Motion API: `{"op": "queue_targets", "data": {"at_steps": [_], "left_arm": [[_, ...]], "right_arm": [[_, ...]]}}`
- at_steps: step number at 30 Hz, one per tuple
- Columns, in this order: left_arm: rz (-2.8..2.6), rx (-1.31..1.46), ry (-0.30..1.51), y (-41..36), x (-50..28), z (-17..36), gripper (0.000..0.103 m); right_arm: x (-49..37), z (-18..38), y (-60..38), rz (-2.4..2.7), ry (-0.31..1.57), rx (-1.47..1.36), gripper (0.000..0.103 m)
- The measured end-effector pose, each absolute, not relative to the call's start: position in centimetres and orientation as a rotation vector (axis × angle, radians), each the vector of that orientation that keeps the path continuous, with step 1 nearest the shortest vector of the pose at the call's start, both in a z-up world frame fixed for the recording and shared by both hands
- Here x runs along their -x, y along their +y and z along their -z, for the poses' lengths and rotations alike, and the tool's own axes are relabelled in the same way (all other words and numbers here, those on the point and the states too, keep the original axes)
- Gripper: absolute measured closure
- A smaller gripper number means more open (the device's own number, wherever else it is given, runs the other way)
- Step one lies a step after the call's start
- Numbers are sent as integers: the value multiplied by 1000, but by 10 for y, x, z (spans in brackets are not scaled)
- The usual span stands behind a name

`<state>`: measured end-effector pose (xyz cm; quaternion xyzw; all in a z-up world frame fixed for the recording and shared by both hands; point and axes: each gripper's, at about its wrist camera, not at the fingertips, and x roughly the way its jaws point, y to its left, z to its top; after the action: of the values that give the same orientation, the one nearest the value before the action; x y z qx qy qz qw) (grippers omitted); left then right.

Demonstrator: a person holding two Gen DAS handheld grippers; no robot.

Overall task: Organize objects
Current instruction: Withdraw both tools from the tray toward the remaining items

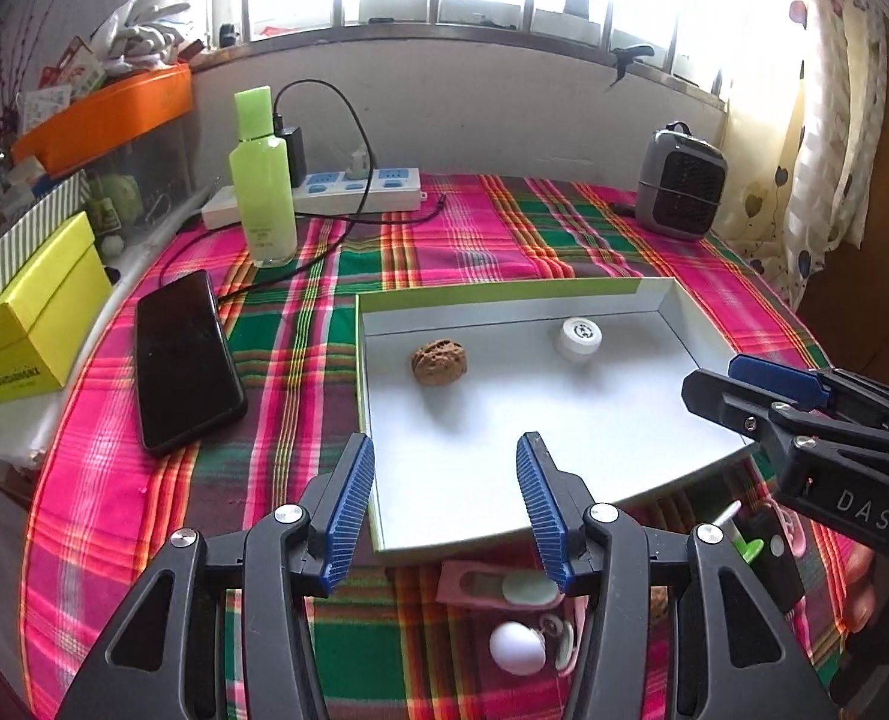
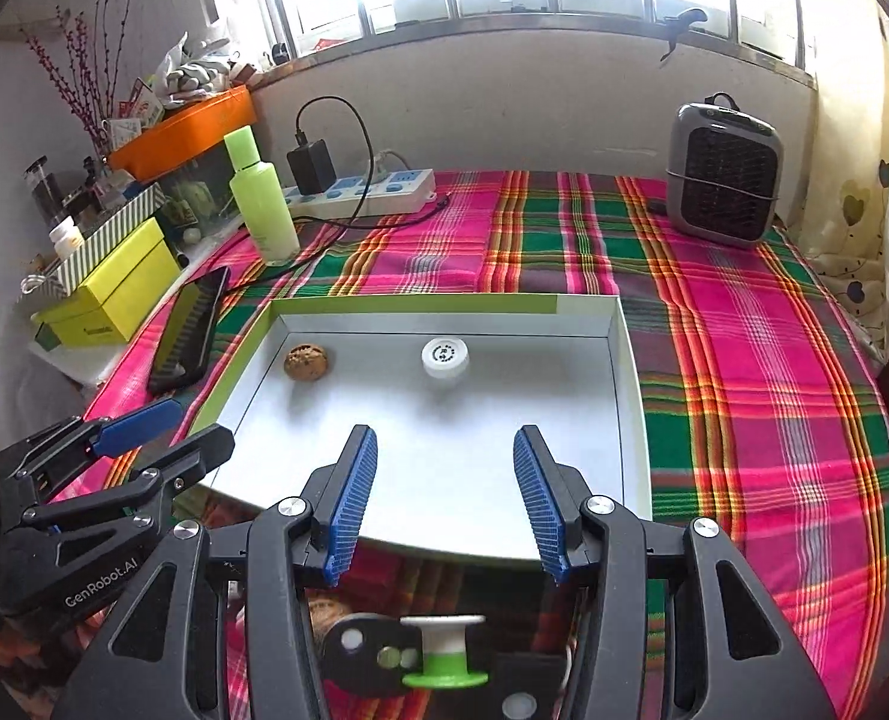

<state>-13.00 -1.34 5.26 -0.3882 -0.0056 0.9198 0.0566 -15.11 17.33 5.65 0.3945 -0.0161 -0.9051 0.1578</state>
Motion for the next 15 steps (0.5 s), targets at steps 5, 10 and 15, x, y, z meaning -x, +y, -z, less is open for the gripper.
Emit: {"op": "queue_targets", "data": {"at_steps": [5, 10, 15], "left_arm": [[-2777, 1173, -59, -18, 108, -48, 55], [-2763, 1151, -102, -23, 91, -48, 55], [-2758, 1150, -119, -27, 77, -44, 55]], "right_arm": [[125, -59, 185, 2619, -58, -1091, 54], [104, -56, 195, 2627, -64, -1085, 54], [86, -49, 202, 2647, -35, -1100, 54]]}}
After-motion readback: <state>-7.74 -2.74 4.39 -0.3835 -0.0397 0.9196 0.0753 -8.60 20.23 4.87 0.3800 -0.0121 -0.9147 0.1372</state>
